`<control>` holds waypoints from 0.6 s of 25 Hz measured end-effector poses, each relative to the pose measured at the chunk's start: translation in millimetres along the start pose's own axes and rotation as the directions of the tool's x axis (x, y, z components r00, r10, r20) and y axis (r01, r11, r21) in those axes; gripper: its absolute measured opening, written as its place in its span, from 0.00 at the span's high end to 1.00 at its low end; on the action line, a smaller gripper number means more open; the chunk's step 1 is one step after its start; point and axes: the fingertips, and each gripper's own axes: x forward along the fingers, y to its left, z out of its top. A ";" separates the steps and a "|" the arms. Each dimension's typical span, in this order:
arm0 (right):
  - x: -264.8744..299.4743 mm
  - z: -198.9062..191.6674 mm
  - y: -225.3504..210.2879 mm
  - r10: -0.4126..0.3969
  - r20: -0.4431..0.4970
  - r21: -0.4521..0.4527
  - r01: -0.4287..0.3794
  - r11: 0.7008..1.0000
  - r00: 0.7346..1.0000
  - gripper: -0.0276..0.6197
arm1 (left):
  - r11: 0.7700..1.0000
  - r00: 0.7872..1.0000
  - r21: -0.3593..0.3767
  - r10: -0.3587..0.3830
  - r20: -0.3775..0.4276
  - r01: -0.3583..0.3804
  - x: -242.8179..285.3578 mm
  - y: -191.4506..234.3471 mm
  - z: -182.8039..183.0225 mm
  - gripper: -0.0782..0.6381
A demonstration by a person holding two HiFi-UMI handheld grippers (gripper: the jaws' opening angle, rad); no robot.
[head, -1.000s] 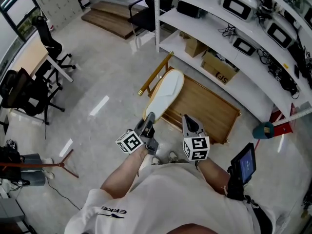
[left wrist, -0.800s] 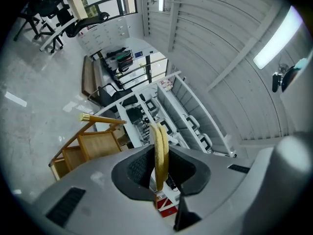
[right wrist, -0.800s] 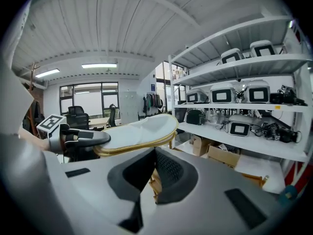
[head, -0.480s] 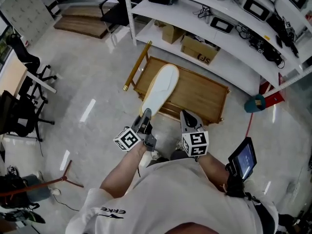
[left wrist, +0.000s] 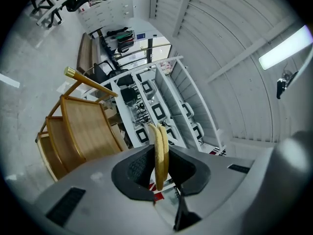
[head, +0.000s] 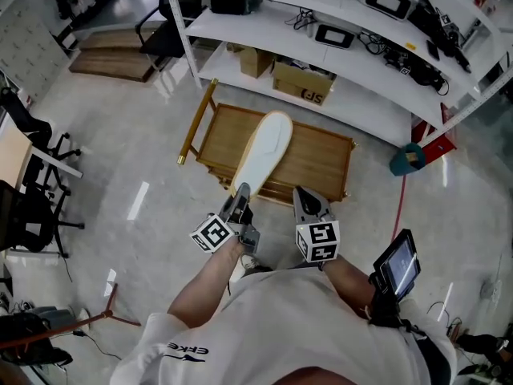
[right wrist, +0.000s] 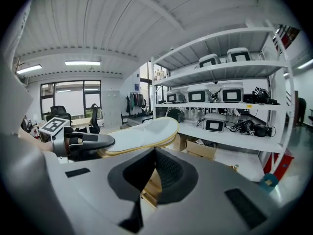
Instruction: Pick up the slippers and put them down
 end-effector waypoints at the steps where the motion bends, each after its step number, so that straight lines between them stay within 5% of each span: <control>1: -2.6 -0.5 -9.0 -0.002 0.002 0.002 0.002 1.000 1.000 0.95 | 1.000 1.000 -0.003 0.000 -0.002 0.000 6.3 -3.3 -6.8 0.81; 15: -48.6 -22.6 -134.4 -0.008 0.022 0.049 0.006 0.999 1.000 0.95 | 0.999 0.999 -0.002 0.040 -0.031 -0.040 79.0 -43.6 -116.9 0.81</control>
